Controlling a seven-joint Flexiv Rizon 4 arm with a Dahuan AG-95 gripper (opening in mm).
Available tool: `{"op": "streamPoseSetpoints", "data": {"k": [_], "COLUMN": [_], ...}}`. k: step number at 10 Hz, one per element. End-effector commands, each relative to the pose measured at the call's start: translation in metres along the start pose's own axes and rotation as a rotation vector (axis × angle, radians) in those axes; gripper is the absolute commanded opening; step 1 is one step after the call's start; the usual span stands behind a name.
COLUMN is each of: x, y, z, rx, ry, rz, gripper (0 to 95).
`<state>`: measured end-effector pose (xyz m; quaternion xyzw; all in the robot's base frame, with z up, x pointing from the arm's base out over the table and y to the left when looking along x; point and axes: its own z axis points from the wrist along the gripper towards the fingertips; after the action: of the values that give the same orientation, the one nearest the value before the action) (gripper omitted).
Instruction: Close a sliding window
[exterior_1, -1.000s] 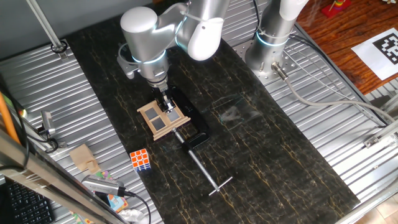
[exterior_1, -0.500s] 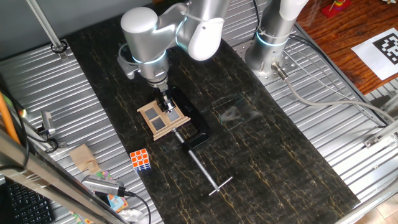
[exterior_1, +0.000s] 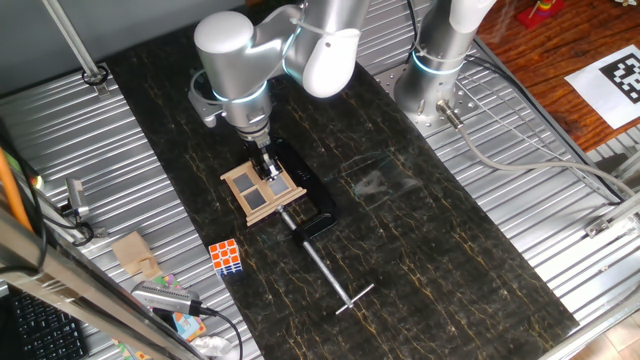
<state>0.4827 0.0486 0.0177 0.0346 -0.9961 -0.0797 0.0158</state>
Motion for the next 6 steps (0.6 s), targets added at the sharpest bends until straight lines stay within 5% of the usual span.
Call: {"op": "streamPoseSetpoints", "data": {"k": [1,6], "x": [0.0001,0.0004], "y": [-0.0003,-0.0021], "z": [-0.0002,-0.0002], "rx": [0.001,0.002], "ry": [0.000,0.000], "rz": [-0.002,-0.006], "gripper": [0.0,0.0]}}
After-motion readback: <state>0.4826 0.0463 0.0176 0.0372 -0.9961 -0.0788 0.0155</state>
